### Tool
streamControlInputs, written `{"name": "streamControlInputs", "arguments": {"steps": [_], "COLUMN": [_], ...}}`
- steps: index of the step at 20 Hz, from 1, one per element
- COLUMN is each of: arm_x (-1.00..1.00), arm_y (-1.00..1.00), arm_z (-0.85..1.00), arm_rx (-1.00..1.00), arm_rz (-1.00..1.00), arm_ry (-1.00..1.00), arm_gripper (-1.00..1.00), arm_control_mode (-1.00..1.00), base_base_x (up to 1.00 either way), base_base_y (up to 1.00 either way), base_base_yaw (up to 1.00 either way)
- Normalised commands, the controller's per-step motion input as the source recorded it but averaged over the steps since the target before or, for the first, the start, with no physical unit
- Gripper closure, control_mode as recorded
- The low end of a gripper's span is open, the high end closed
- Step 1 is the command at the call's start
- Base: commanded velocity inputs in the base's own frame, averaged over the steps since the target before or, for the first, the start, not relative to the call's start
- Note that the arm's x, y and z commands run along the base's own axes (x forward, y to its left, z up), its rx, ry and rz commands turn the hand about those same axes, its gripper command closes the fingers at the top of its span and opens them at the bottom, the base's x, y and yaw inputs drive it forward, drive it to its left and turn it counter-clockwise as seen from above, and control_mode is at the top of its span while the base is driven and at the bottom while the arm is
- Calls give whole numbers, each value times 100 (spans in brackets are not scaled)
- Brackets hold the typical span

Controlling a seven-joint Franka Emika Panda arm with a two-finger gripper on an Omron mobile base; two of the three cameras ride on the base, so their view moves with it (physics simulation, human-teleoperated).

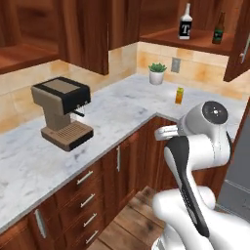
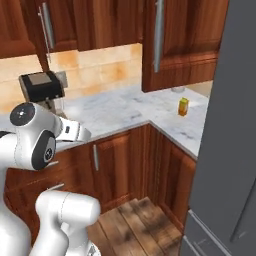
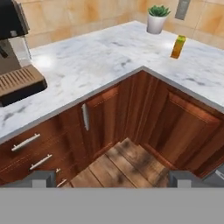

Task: Sort all alcoholic drinks to one cabinet, and non-alcoholic drinks to the other.

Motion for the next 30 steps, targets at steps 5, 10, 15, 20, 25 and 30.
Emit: {"name": "streamControlInputs", "arguments": {"steps": [5, 10, 15, 20, 25, 30], "arm_x": [0, 0, 0, 0, 0, 0], "arm_y": [0, 0, 0, 0, 0, 0], "arm_z": [0, 0, 0, 0, 0, 0], "arm_rx": [0, 0, 0, 0, 0, 0], "arm_rz": [0, 0, 0, 0, 0, 0], "arm_ry": [0, 0, 0, 0, 0, 0], "arm_gripper": [-100, -100, -100, -100, -100, -100], "arm_control_mode": [100, 100, 100, 100, 100, 100], "base_base_x": [36, 69, 77, 53, 59, 69], "base_base_y": [0, 18, 4, -10, -3, 0], "base_base_yaw": [-45, -14, 0, -13, -25, -23]}}
